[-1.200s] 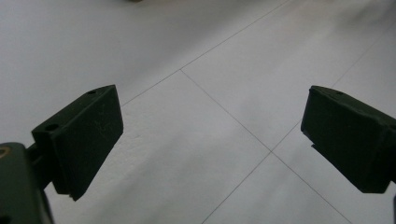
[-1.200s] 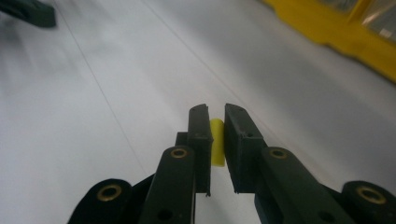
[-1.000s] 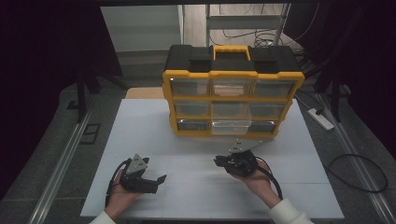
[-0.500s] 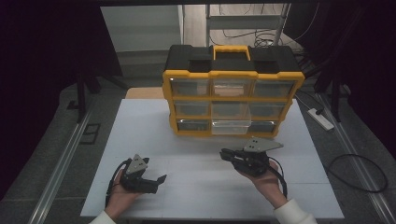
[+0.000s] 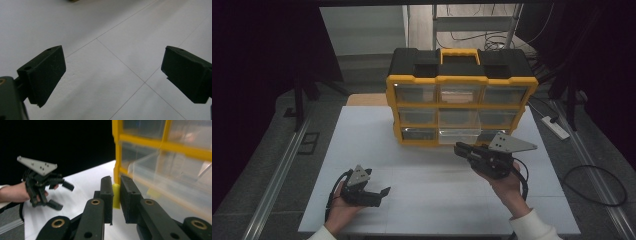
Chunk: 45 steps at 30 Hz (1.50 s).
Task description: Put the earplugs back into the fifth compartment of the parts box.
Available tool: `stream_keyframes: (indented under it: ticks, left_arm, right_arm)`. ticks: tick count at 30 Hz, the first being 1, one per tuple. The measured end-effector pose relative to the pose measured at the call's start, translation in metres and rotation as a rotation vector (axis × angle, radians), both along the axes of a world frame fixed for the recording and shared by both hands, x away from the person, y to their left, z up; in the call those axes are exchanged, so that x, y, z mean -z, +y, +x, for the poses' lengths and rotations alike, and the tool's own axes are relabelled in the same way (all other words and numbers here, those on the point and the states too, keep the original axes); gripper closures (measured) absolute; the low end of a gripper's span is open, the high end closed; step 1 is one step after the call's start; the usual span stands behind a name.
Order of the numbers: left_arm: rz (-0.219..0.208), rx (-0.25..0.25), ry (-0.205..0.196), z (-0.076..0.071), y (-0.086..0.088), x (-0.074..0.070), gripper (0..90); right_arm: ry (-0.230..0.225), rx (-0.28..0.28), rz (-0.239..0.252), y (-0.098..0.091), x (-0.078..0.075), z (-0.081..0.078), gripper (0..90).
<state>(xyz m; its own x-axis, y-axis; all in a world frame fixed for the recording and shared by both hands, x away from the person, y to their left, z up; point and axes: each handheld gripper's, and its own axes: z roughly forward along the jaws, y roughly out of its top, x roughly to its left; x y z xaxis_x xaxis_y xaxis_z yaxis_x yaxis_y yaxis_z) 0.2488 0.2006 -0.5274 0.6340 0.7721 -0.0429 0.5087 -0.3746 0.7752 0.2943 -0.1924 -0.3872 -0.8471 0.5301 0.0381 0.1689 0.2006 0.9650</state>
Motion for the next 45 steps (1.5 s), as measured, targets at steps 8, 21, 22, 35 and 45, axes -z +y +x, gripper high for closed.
stream_keyframes:
  ticks: [8, 21, 22, 35, 45]
  left_arm:
    - [0.001, 0.001, 0.0, 0.0, 0.0, 0.0, 5.4]
    - [0.0, 0.002, -0.002, 0.0, 0.0, 0.0, 5.4]
    - [0.0, 0.002, -0.002, 0.0, 0.0, 0.0, 5.5]
    - [-0.003, 0.005, 0.0, 0.0, 0.0, 0.0, 5.4]
    - [-0.015, -0.003, -0.009, 0.0, 0.0, -0.003, 5.4]
  right_arm:
    - [-0.033, 0.045, 0.019, 0.002, -0.025, 0.022, 79.9]
    - [0.0, 0.111, -0.05, 0.013, -0.028, 0.066, 79.5]
    - [0.0, 0.111, -0.052, 0.014, -0.028, 0.067, 79.5]
    - [-0.023, 0.189, -0.079, 0.018, -0.027, 0.073, 40.5]
    - [-0.046, 0.172, -0.068, 0.015, -0.029, 0.059, 30.3]
